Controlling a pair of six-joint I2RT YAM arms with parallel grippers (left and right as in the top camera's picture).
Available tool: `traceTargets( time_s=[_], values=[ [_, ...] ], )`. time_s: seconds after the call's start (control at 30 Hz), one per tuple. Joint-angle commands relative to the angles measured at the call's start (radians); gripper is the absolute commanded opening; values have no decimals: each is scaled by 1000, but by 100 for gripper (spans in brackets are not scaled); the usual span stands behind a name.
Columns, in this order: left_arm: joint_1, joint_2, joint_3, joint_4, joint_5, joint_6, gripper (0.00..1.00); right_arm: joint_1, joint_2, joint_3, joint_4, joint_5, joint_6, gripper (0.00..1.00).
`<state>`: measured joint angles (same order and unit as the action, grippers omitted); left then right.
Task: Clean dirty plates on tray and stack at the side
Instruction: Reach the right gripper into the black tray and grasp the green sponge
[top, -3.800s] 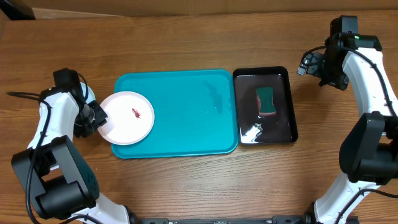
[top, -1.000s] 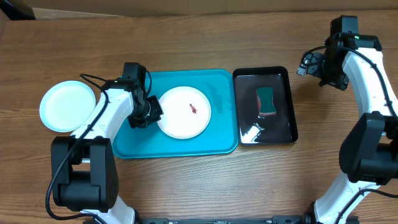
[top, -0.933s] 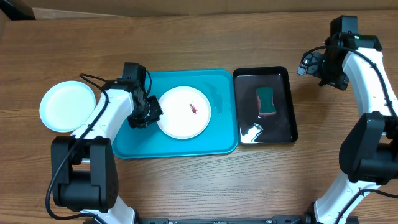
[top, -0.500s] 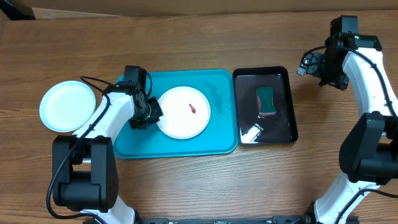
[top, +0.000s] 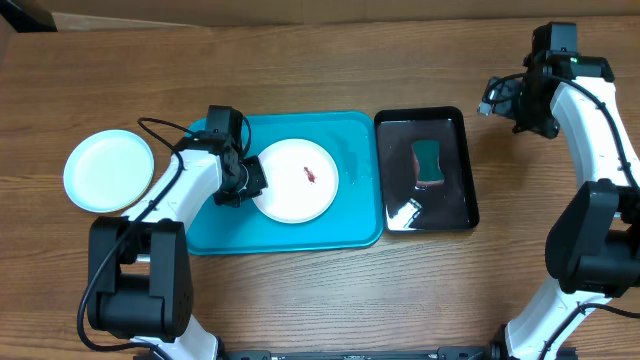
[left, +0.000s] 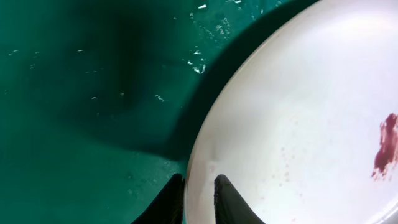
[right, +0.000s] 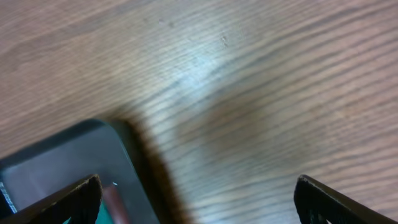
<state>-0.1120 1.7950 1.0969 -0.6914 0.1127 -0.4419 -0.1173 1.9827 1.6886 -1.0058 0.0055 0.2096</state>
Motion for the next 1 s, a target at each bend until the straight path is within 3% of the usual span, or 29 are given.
traceTargets(
  time_s=[0.0, 0.13, 0.27, 0.4, 0.43, 0.57, 0.77, 0.97],
  values=[
    [-8, -20, -31, 21, -14, 19, 19, -1, -6, 7, -53, -187, -2, 100],
    [-6, -20, -34, 23, -19, 19, 17, 5, -27, 32, -120, -494, -166, 97],
    [-6, -20, -34, 19, -19, 18, 16, 60, -73, 35, -175, -502, -193, 95],
    [-6, -20, -34, 13, -13, 15, 15, 188, -90, 33, -259, -413, -191, 94],
    [-6, -20, -34, 11, -12, 15, 12, 220, -90, 30, -270, -375, -181, 99],
    [-6, -20, -34, 8, -19, 15, 4, 330, -89, 11, -244, -313, -165, 100],
    [-6, -20, -34, -2, -31, 13, 4, 434, -88, 1, -222, -286, -143, 100],
    [-6, -20, -34, -39, -79, -15, 4, 498, -86, -1, -206, 52, -33, 91]
  ],
)
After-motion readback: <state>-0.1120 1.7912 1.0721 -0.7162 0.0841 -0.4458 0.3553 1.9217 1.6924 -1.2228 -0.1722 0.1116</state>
